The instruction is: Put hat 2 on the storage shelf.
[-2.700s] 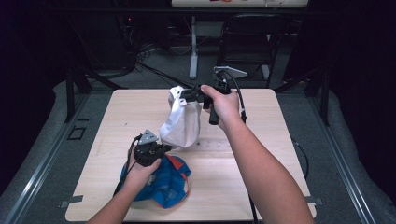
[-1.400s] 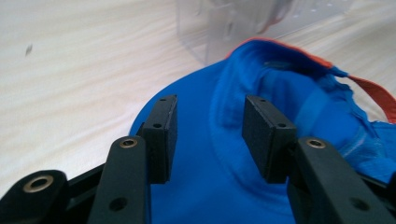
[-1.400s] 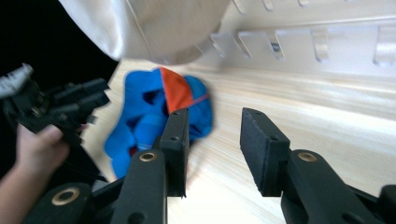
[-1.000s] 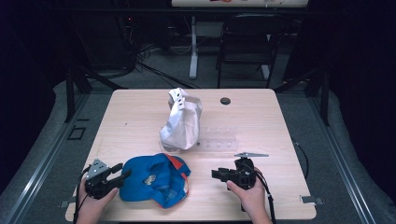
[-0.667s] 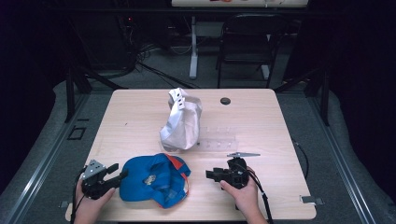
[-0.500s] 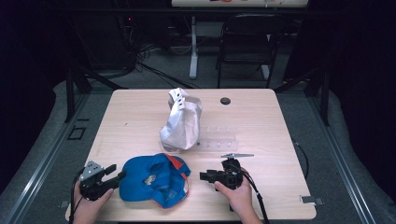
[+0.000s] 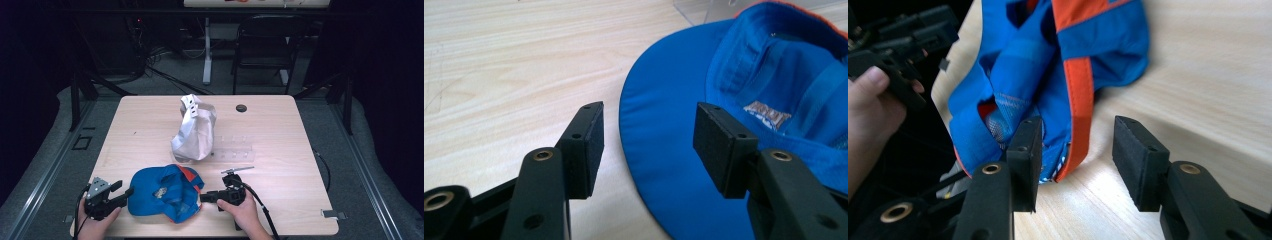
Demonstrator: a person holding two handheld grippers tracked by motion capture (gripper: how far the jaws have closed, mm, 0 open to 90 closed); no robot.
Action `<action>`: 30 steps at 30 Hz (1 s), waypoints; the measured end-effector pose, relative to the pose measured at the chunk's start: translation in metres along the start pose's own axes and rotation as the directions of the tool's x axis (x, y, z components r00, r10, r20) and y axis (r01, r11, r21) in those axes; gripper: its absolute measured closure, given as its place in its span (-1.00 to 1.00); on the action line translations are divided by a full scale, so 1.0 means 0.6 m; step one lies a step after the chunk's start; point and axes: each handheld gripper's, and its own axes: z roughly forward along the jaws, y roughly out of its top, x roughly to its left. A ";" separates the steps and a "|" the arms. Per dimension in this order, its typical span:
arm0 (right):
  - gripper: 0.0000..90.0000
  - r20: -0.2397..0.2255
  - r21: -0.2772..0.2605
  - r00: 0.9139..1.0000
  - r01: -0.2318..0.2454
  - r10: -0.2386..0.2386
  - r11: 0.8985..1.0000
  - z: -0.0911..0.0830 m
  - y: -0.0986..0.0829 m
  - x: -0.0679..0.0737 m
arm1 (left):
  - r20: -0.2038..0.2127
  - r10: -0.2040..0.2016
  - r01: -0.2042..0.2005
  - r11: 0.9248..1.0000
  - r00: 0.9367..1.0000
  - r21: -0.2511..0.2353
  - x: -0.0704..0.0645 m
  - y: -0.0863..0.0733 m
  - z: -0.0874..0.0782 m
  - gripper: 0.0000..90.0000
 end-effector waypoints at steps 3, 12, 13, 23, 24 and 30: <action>0.24 0.001 0.026 1.000 0.012 -0.012 1.000 0.014 0.003 0.005 | -0.011 0.005 -0.005 1.000 1.000 0.002 0.000 -0.006 -0.008 0.04; 0.32 -0.033 0.069 0.999 0.003 -0.001 0.998 0.038 0.020 0.001 | -0.053 -0.014 0.015 1.000 0.998 0.007 0.006 -0.024 -0.033 0.04; 0.35 -0.040 0.072 0.999 0.005 -0.002 0.997 0.040 0.021 0.002 | -0.055 -0.022 0.022 1.000 0.998 -0.003 0.007 -0.026 -0.034 0.04; 0.72 -0.067 0.090 0.997 -0.022 0.028 0.996 0.028 0.031 0.009 | -0.072 -0.030 0.030 1.000 0.997 0.002 0.010 -0.031 -0.043 0.04; 0.72 -0.067 0.090 0.997 -0.022 0.028 0.996 0.028 0.031 0.009 | -0.072 -0.030 0.030 1.000 0.997 0.002 0.010 -0.031 -0.043 0.04; 0.73 -0.050 0.068 0.998 -0.038 0.041 0.997 0.019 0.030 0.014 | -0.070 -0.025 0.025 1.000 0.997 -0.005 0.007 -0.031 -0.040 0.04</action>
